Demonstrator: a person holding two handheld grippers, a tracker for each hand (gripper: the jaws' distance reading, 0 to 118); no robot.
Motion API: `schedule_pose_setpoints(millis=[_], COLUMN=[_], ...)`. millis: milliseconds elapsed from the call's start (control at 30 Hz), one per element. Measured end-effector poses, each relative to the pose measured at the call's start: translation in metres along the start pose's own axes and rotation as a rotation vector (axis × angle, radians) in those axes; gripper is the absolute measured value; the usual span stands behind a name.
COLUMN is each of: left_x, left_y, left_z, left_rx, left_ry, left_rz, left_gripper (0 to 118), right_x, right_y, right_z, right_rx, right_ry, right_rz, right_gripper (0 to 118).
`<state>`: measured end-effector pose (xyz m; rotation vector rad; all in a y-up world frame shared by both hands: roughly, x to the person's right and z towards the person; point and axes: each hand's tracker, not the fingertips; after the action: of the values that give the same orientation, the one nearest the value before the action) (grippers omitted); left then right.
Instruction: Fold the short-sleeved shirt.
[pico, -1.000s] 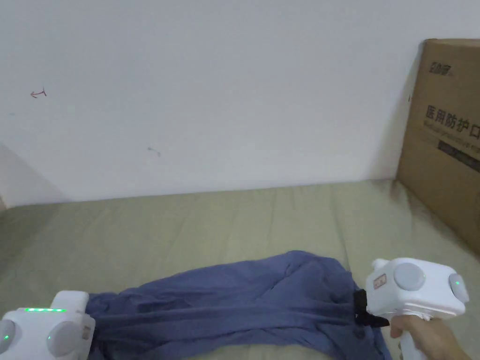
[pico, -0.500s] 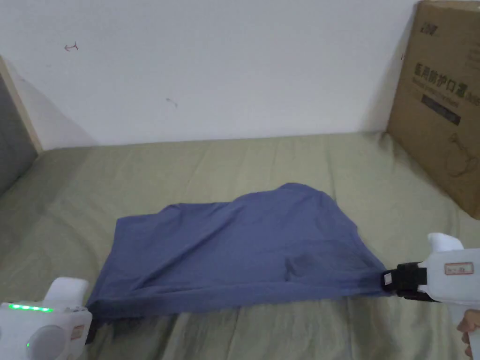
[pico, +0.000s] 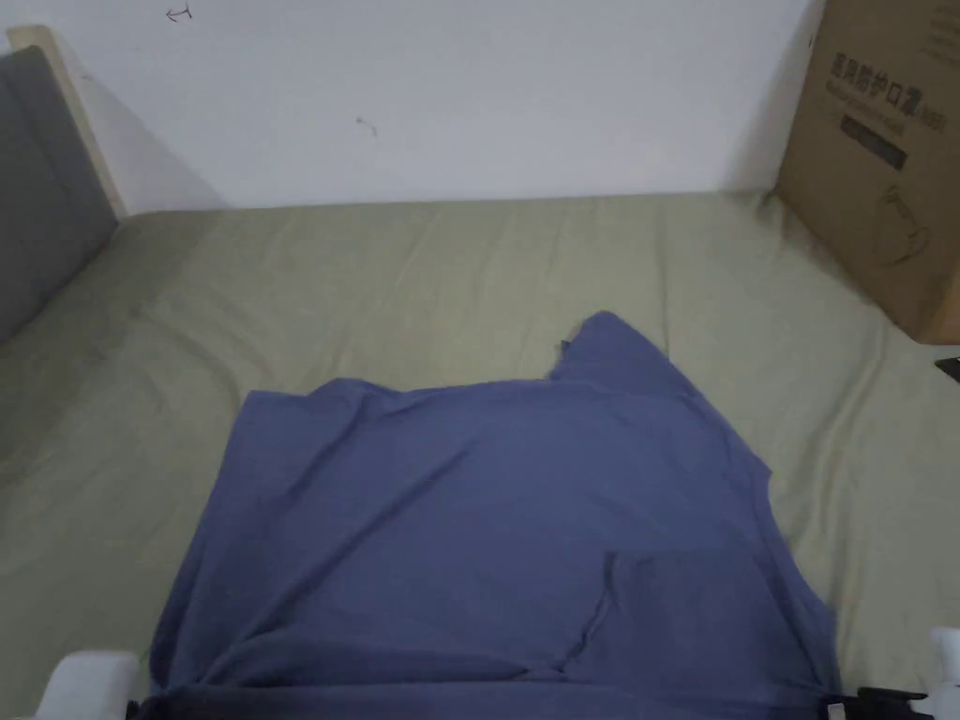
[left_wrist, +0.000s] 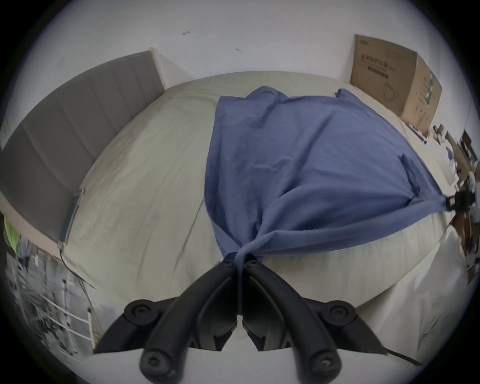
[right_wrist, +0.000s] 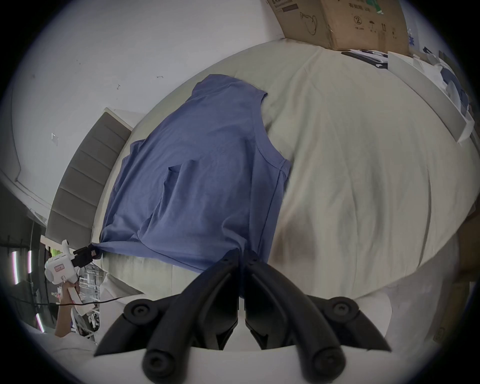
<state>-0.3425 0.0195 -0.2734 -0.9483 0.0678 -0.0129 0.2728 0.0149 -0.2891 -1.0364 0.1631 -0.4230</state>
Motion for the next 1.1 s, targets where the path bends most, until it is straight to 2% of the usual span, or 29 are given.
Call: schedule_pose_setpoints(millis=[67,133,167,200,267,300,333,467,500,567,600,633,667,700,767,900,1000,1033,1067,1100], left_x=[-0.004,-0.003,-0.006,-0.010,-0.017,-0.020,-0.025,-0.030,-0.026,-0.027,-0.026,-0.018,-0.014,-0.010,-0.003,-0.001,0.002,0.003,0.005,0.006], left_y=[-0.005,-0.007,-0.008,-0.009,-0.009,-0.011,-0.014,-0.020,-0.023,-0.034,-0.040,-0.043,-0.047,-0.050,-0.053,-0.049,-0.039,-0.034,-0.029,-0.024], left_z=[0.001,0.002,0.002,0.003,0.003,0.008,0.018,0.052,0.060,0.071,0.074,0.076,0.076,0.074,0.070,0.074,0.072,0.073,0.070,0.067], left_rx=[0.013,0.023,0.022,0.027,0.028,0.047,0.083,0.137,0.148,0.143,0.147,0.151,0.155,0.157,0.154,0.174,0.179,0.183,0.184,0.179], left_ry=[0.001,0.022,0.012,0.003,-0.019,-0.018,-0.015,-0.029,-0.014,-0.035,-0.036,-0.032,-0.015,0.012,0.076,-0.017,-0.016,-0.015,-0.021,-0.042], left_rz=[0.030,0.082,0.105,0.124,0.164,0.183,0.211,0.283,0.308,0.337,0.345,0.342,0.336,0.316,0.292,0.376,0.345,0.321,0.294,0.280], left_gripper=[6,16,16,44,95,109,110,110,109,101,77,46,12,0,0,0,2,18,47,68], right_x=[-0.003,-0.006,-0.010,-0.014,-0.017,-0.019,-0.023,-0.041,-0.046,-0.057,-0.058,-0.064,-0.068,-0.070,-0.074,-0.070,-0.071,-0.070,-0.068,-0.067], right_y=[-0.001,0.001,0.001,0.002,0.003,0.002,0.001,-0.006,-0.011,-0.019,-0.024,-0.030,-0.035,-0.039,-0.043,-0.053,-0.054,-0.055,-0.055,-0.055], right_z=[0.004,0.002,0.003,0.005,0.009,0.013,0.020,0.040,0.045,0.052,0.052,0.052,0.051,0.049,0.044,0.035,0.037,0.035,0.034,0.034], right_rx=[0.027,0.051,0.059,0.062,0.070,0.083,0.121,0.183,0.203,0.193,0.190,0.190,0.193,0.190,0.128,0.119,0.099,0.093,0.083,0.081], right_ry=[-0.001,-0.020,-0.024,-0.032,-0.041,-0.047,-0.051,-0.105,-0.092,-0.078,-0.068,-0.084,-0.091,-0.082,-0.037,-0.027,-0.025,-0.022,-0.021,-0.021], right_rz=[0.008,0.028,0.024,0.023,0.036,0.045,0.066,0.146,0.165,0.185,0.209,0.214,0.216,0.217,0.181,0.165,0.145,0.135,0.124,0.118], right_gripper=[2,8,8,31,87,102,102,97,88,54,26,10,6,2,0,0,0,0,0,0])
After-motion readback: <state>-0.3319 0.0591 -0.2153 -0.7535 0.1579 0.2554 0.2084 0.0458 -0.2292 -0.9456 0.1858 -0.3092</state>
